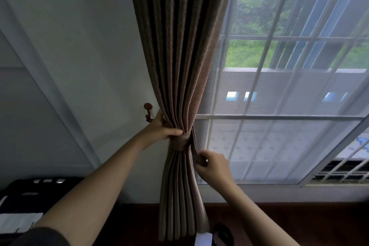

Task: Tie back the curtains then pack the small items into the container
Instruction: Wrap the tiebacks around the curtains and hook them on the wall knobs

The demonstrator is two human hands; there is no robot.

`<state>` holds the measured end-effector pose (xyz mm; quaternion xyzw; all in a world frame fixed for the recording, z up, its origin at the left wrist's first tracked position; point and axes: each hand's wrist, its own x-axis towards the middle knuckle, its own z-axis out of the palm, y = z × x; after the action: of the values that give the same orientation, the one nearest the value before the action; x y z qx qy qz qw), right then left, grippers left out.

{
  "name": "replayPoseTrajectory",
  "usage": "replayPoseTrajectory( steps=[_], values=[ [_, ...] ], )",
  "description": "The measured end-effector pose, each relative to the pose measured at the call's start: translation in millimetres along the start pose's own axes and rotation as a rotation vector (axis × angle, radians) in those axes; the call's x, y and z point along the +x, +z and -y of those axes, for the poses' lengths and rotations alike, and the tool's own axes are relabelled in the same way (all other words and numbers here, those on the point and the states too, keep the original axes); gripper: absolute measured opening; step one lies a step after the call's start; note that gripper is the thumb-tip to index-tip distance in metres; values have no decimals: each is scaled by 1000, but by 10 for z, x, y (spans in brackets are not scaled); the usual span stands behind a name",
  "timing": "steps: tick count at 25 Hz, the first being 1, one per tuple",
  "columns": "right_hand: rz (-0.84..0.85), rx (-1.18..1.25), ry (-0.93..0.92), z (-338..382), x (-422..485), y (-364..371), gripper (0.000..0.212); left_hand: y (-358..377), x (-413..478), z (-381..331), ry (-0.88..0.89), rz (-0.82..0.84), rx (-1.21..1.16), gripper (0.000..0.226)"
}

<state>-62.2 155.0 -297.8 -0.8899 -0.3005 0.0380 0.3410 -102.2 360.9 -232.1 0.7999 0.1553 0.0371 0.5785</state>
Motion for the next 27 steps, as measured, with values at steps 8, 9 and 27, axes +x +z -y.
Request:
replayPoseTrajectory(
  steps=[8,9,27],
  values=[
    [118,369,-126,321,-281,315,53,116,-144,186,79,45,311,27],
    [144,347,-148,345,-269,321,56,117,-116,192,94,67,399,31],
    [3,315,-20,290,452,177,82,-553,-90,626,152,54,674,7]
  ],
)
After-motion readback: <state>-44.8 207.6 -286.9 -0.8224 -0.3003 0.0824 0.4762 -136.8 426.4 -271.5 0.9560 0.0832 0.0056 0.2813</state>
